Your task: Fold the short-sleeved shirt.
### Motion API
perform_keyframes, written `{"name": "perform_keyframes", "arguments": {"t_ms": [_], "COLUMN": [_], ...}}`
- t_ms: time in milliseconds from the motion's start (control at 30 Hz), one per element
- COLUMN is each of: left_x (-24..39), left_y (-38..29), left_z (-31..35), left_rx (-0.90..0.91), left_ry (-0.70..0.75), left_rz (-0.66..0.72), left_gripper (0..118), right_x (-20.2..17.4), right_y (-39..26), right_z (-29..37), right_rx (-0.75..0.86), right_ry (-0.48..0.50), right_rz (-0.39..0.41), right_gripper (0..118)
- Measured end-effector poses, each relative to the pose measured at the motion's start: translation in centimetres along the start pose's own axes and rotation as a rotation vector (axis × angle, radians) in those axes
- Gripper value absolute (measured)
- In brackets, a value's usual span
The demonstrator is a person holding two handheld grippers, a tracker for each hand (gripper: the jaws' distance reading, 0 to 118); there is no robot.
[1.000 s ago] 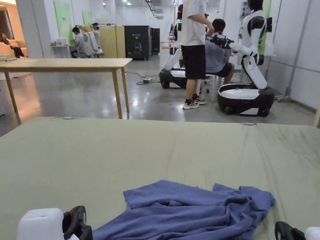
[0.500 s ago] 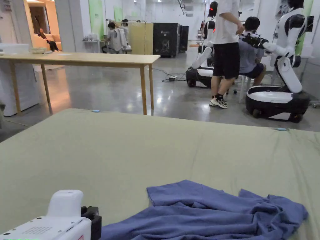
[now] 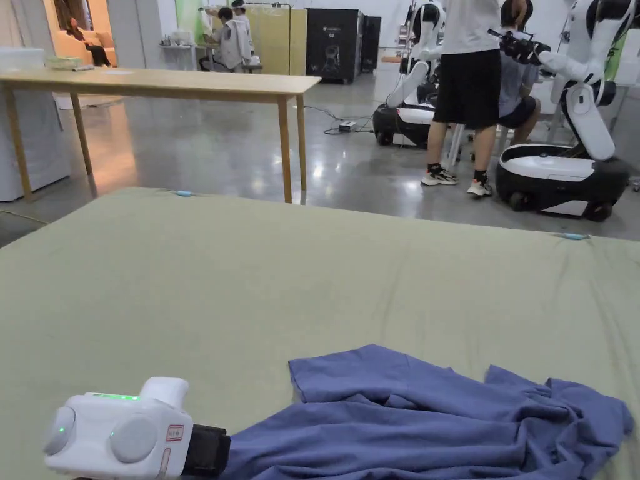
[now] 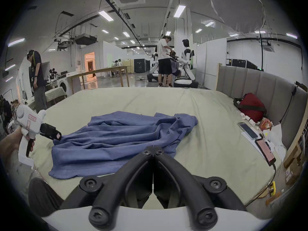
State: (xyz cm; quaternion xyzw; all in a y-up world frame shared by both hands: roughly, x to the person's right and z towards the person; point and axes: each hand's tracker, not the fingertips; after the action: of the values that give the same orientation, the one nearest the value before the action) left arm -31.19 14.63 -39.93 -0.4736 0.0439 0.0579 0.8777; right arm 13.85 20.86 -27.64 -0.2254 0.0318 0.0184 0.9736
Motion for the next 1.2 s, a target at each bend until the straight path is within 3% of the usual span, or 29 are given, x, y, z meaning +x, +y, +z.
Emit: {"name": "perform_keyframes", "arguments": {"t_ms": [133, 200, 233, 267, 300, 600, 767, 933, 1000, 1033, 1067, 1133, 1167, 1200], "left_x": [0.6, 1.2, 1.3, 1.6, 1.8, 1.9, 2.1, 2.8, 2.8, 2.9, 2.9, 2.8, 2.8, 2.8], "left_y": [-0.5, -0.9, -1.0, -0.9, -1.0, -0.9, -1.1, -1.1, -1.0, -0.9, -0.9, -0.9, -0.8, -0.9], "left_z": [-1.6, -0.8, 0.0, 0.4, 0.7, 1.3, 1.4, 2.2, 2.5, 2.5, 2.5, 2.4, 2.2, 2.2], "left_rx": [-0.052, -0.014, 0.017, 0.022, 0.031, 0.038, 0.046, 0.058, 0.059, 0.06, 0.061, 0.057, 0.054, 0.052], "left_ry": [0.024, 0.026, 0.026, 0.012, -0.002, -0.02, -0.047, -0.067, -0.071, -0.07, -0.071, -0.072, -0.066, -0.065], "left_rz": [-0.028, -0.062, -0.092, -0.118, -0.092, -0.108, -0.136, -0.136, -0.139, -0.14, -0.141, -0.136, -0.132, -0.132], "left_gripper": [109, 88, 70, 26, 2, 2, 2, 2, 2, 2, 2, 2, 2, 2], "right_x": [0.1, 0.2, 0.3, 0.5, 0.6, 5.1, 9.4, 13.6, 15.0, 15.7, 16.3, 17.5, 17.5, 17.2], "right_y": [-0.1, -0.2, -0.2, -0.2, -0.2, 2.4, 6.7, 9.7, 10.3, 10.4, 10.5, 10.1, 9.9, 9.8], "right_z": [-0.6, -0.7, -0.8, -0.8, -0.9, -5.3, -13.2, -22.2, -25.1, -26.5, -27.7, -30.3, -30.9, -31.1], "right_rx": [-0.017, -0.021, -0.023, -0.025, -0.025, -0.048, -0.083, -0.216, -0.297, -0.346, -0.369, -0.476, -0.476, -0.479], "right_ry": [0.001, -0.004, -0.008, -0.012, -0.016, -0.085, -0.155, -0.093, -0.064, -0.054, -0.044, 0.006, -0.024, -0.052], "right_rz": [-0.007, -0.009, -0.009, -0.01, -0.011, -0.042, 0.04, 0.088, 0.087, 0.076, 0.052, 0.035, 0.03, 0.04], "right_gripper": [0, 0, 0, 0, 0, 0, 0, 1, 6, 11, 26, 102, 114, 113]}}
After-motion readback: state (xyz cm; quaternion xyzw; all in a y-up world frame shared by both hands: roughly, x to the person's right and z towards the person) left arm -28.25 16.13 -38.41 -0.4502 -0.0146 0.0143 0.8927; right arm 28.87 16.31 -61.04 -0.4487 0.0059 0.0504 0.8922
